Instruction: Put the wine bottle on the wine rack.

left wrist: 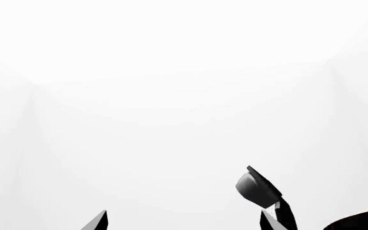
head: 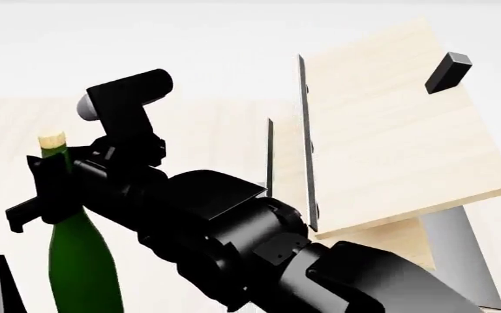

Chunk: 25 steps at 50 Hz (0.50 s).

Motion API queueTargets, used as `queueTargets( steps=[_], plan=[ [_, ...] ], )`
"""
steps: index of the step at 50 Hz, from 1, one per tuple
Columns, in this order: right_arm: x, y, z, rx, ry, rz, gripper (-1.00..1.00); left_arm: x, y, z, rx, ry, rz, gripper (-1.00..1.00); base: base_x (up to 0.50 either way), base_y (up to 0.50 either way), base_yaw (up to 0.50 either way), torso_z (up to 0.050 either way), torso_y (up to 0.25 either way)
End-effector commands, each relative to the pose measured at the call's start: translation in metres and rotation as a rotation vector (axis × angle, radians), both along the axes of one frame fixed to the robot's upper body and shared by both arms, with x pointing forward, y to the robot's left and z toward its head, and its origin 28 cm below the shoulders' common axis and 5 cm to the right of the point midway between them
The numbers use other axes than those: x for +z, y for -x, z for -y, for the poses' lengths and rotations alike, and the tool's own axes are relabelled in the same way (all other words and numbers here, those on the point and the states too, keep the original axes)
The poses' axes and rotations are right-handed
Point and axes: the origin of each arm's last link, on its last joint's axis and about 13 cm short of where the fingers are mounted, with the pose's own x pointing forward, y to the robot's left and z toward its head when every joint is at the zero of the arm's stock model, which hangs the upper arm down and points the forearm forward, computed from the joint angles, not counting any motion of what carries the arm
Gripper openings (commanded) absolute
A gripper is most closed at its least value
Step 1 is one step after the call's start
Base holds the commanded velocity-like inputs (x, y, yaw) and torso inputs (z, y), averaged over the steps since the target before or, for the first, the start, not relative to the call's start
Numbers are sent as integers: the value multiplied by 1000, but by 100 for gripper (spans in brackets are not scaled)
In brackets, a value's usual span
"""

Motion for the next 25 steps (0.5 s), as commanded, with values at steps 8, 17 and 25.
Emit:
queueTargets(
  steps=[8,17,25],
  plan=[
    [86,17,27,-58,-154,164,-100,1,0,0,-1,-2,1,100,0,0,0,0,0],
    [106,20,44,-117,-209,189,-100,0,0,0,0,-5,0,100,0,0,0,0,1],
    [120,18,61,-187,-236,208,-100,0,0,0,-1,-5,0,100,0,0,0,0,0]
  ],
)
